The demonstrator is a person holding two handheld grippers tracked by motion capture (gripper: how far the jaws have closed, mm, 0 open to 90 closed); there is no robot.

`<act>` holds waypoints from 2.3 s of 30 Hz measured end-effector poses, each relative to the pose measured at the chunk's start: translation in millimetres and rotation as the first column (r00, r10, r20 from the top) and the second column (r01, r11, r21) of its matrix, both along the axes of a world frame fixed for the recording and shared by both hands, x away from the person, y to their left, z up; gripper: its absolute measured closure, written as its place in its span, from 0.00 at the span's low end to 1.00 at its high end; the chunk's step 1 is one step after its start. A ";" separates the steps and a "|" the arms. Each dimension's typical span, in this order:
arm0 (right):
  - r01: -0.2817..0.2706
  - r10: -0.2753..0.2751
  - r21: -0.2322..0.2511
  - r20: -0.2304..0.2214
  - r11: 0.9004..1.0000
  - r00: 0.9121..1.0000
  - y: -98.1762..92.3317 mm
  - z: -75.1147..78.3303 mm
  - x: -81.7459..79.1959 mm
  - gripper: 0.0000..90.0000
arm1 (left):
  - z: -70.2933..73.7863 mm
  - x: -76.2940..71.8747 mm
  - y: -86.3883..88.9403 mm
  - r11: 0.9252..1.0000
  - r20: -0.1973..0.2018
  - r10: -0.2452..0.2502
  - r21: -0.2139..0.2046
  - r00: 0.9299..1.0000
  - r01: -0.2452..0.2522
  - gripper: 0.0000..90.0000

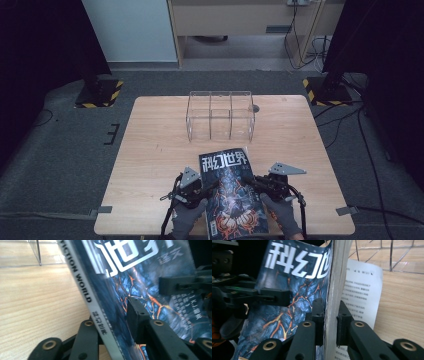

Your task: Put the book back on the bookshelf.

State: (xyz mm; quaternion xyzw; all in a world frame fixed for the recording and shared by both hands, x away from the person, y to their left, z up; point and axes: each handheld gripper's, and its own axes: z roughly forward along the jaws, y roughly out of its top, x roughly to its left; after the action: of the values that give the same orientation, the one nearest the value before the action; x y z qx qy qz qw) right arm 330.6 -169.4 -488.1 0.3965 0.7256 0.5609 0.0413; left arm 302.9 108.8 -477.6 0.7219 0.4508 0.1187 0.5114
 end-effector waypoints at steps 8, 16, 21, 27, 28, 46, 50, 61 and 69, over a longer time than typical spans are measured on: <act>0.008 -0.008 0.026 -0.006 1.000 1.000 -0.2 4.0 8.7 0.87 | 16.5 2.8 -1.1 1.000 0.049 -0.004 -0.001 0.999 0.004 0.85; 0.029 -0.029 0.048 0.008 0.998 1.000 -1.2 12.4 20.8 0.84 | 33.5 7.1 -6.0 1.000 0.106 0.004 -0.006 0.994 -0.004 0.89; 0.031 -0.031 0.052 0.005 0.998 0.999 -0.6 15.3 27.5 0.81 | 39.0 7.7 -5.2 1.000 0.118 -0.001 -0.008 0.993 0.002 0.90; 0.031 -0.030 0.062 -0.012 0.998 0.999 -0.2 14.1 30.9 0.72 | 45.9 7.2 -2.5 1.000 0.125 -0.015 -0.010 0.992 0.016 0.91; 0.031 -0.030 0.065 -0.017 0.997 0.999 -0.4 14.0 31.2 0.70 | 47.0 6.8 -1.7 1.000 0.125 -0.018 -0.016 0.992 0.020 0.91; 0.185 -0.184 -0.011 0.047 0.983 0.982 -39.0 -3.7 27.1 0.41 | 65.9 4.3 16.6 0.998 0.138 -0.006 -0.058 0.990 0.014 0.91; 0.211 -0.208 -0.068 0.048 0.975 0.977 -44.0 -7.4 27.8 0.38 | 70.4 4.6 21.4 0.998 0.145 0.007 -0.055 0.989 0.001 0.91; 0.255 -0.250 -0.125 0.059 0.959 0.967 -46.9 -9.0 29.0 0.30 | 98.1 8.1 33.9 0.997 0.200 0.058 -0.055 0.978 -0.048 0.91; 0.309 -0.301 -0.195 0.066 0.931 0.951 -54.9 -12.9 30.0 0.26 | 106.0 17.7 43.2 0.994 0.203 0.101 -0.050 0.974 -0.093 0.91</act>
State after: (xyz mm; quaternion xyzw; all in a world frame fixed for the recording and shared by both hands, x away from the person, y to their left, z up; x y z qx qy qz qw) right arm 360.6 -224.3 -501.0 0.4881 0.7078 0.4776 0.1808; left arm 320.6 152.1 -371.6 0.6726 0.4326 0.2083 0.5632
